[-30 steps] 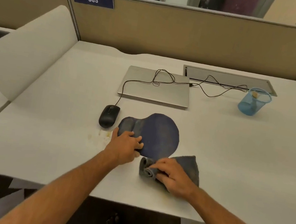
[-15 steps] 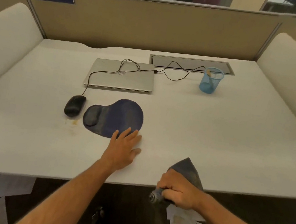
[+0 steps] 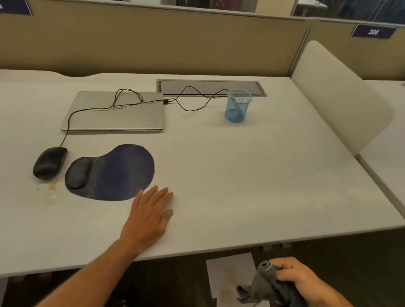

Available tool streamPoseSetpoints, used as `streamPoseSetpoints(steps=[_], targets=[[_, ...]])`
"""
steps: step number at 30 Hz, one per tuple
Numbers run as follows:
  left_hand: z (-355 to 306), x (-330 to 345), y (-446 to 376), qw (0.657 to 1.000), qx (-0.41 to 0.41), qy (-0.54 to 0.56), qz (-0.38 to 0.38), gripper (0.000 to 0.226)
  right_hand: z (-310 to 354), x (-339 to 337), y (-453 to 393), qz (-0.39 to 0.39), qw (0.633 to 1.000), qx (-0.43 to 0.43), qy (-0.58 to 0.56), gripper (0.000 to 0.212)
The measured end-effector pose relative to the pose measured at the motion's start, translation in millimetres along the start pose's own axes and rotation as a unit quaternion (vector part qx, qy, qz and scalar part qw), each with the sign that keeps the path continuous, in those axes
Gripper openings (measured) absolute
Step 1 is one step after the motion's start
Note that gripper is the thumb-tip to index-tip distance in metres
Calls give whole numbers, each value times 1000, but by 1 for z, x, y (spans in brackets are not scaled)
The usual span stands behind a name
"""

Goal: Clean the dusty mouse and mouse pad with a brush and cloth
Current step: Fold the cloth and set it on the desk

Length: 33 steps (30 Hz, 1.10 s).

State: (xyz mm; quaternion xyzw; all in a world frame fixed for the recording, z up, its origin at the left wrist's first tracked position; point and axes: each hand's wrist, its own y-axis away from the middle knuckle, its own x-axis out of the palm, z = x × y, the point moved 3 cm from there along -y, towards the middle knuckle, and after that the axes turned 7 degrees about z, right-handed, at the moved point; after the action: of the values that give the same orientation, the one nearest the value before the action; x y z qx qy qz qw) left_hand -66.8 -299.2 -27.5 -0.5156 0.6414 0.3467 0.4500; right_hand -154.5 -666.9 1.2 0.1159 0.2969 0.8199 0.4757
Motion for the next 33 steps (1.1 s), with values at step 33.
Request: streamPoseSetpoints(steps=[33], targets=[[-79, -37, -127, 731, -87, 648, 195, 43, 178, -37, -126, -233, 955, 6, -181, 29]])
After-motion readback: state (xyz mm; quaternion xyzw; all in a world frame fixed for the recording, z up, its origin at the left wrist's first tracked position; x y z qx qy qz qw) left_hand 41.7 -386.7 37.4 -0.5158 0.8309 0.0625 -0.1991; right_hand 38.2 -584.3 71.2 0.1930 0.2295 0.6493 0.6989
